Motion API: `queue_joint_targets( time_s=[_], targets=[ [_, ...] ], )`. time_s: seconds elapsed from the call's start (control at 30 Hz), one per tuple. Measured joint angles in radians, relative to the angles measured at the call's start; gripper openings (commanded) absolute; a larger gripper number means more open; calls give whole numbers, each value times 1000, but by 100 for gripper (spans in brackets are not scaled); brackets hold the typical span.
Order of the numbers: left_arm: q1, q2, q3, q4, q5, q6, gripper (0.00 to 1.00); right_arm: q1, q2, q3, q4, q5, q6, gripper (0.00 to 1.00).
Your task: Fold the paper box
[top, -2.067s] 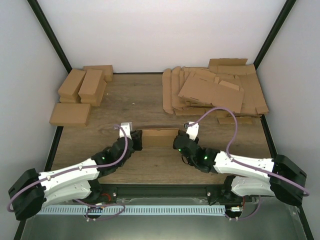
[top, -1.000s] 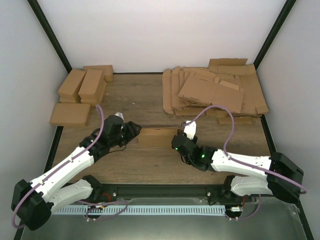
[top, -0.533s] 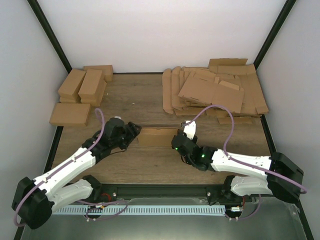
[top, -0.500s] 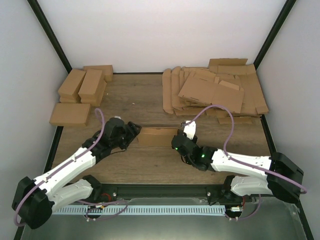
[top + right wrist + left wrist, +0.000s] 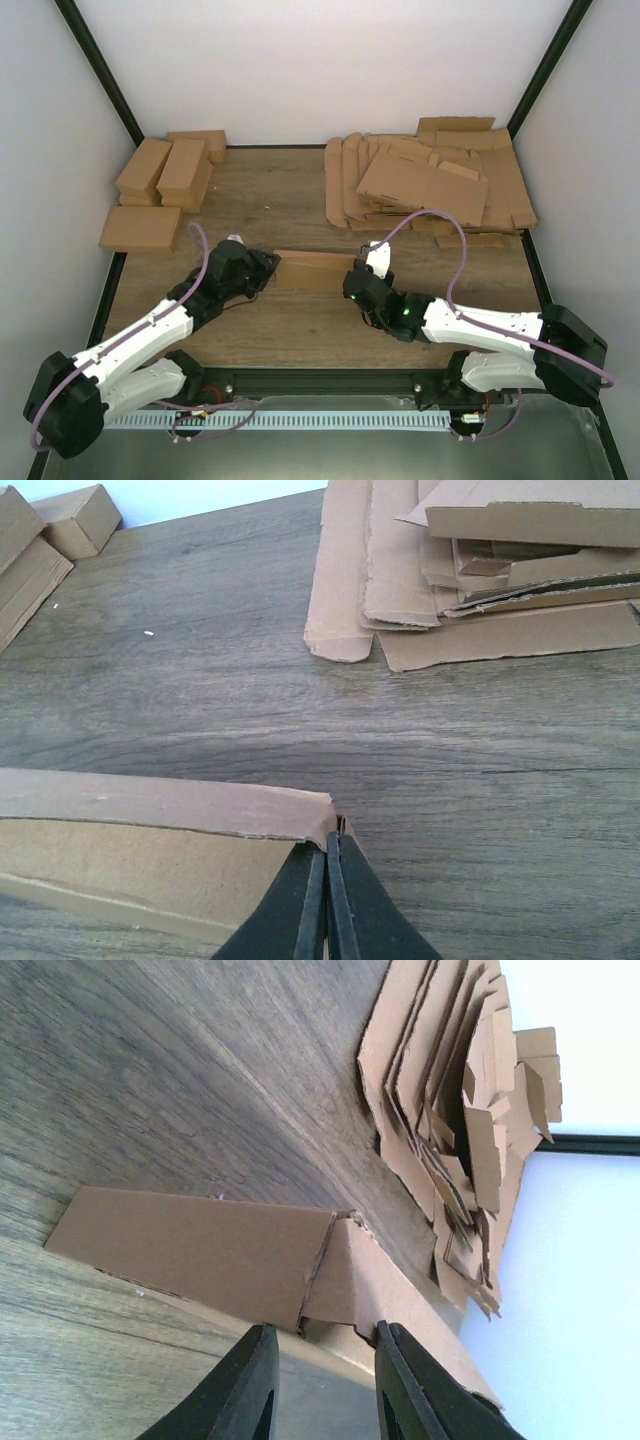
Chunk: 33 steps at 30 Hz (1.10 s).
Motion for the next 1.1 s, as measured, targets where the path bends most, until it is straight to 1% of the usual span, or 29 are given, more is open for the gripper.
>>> queue_joint_targets(
  time_s=[0.07, 0.23, 0.37, 0.43, 0.5, 0.63, 0.7, 0.83, 0.9, 0.93, 1.03, 1.1],
  targets=[
    [0, 1, -16, 24, 1, -10, 27, 0, -2, -1, 0, -7, -2, 12],
    [0, 1, -50, 79, 0, -26, 28, 0, -37, -2, -19, -64, -11, 24],
    [0, 1, -51, 87, -5, -28, 28, 3, -89, -5, -101, -121, -7, 37],
    [0, 2, -51, 88, -4, -28, 28, 7, -124, -5, -150, -155, -7, 46],
    [0, 2, -51, 88, -4, -28, 27, 10, -152, -4, -192, -182, -10, 51],
    [0, 11, -51, 91, -6, -28, 28, 8, -209, 3, -290, -240, -23, 56],
    [0, 17, -51, 97, -9, -28, 28, -16, -227, 13, -337, -294, -38, 61],
    [0, 24, -48, 99, -13, -27, 27, -95, -241, 71, -379, -404, -76, 68],
    [0, 29, -44, 98, -15, -26, 27, -122, -246, 109, -386, -454, -95, 68],
    [0, 31, -41, 96, -16, -24, 28, -135, -248, 130, -390, -481, -105, 66],
    [0, 36, -36, 92, -19, -23, 28, -195, -251, 175, -389, -581, -127, 53],
    [0, 38, -34, 89, -21, -22, 27, -279, -246, 188, -378, -662, -132, 48]
  ],
)
